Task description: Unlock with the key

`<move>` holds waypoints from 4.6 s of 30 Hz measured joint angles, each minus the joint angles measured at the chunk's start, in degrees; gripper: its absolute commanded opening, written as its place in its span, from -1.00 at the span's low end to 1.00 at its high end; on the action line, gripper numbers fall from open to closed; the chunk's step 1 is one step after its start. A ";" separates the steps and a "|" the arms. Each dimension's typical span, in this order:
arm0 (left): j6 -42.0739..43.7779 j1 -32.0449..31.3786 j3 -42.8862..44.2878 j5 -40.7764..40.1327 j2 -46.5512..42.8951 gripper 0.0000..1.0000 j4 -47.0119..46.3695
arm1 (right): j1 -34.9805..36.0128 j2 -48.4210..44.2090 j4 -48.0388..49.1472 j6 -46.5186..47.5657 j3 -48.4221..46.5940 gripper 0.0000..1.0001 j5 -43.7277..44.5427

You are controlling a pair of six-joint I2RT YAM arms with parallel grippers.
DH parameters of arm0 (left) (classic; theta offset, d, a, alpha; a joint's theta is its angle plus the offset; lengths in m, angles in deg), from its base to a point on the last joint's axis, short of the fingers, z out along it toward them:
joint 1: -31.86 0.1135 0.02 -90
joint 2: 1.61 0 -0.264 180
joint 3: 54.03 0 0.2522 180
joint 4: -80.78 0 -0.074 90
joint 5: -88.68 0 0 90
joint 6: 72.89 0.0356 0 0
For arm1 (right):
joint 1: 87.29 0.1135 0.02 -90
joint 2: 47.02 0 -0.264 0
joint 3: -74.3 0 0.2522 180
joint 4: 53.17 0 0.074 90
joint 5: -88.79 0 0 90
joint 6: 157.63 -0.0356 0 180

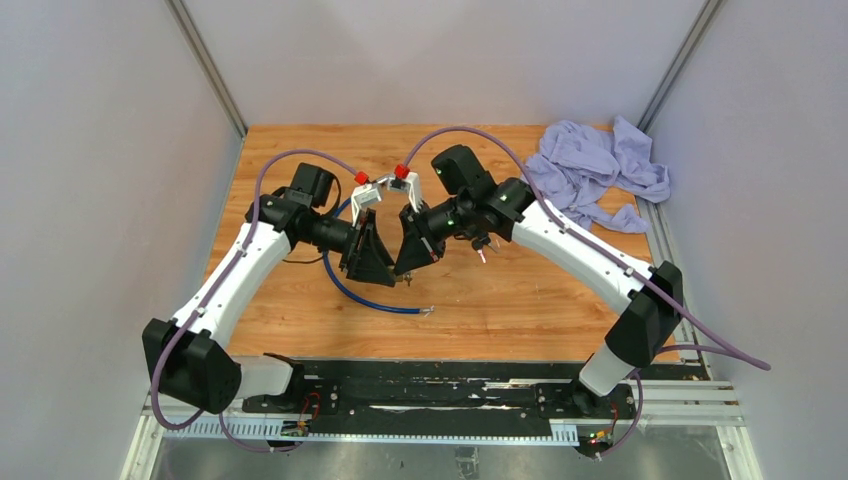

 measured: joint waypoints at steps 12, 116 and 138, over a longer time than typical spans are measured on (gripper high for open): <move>0.26 0.00 -0.68 0.15 -0.09 -0.48 0.04 | 0.26 -0.94 0.07 0.00 0.02 -0.99 0.02; 0.72 0.17 5.07 4.81 -3.85 -1.00 1.60 | -7.67 -17.70 37.79 -34.82 25.22 -0.47 -8.17; -0.26 0.17 5.07 4.85 -2.86 -0.99 1.49 | -6.51 -17.27 36.44 -31.58 24.74 -0.55 -8.63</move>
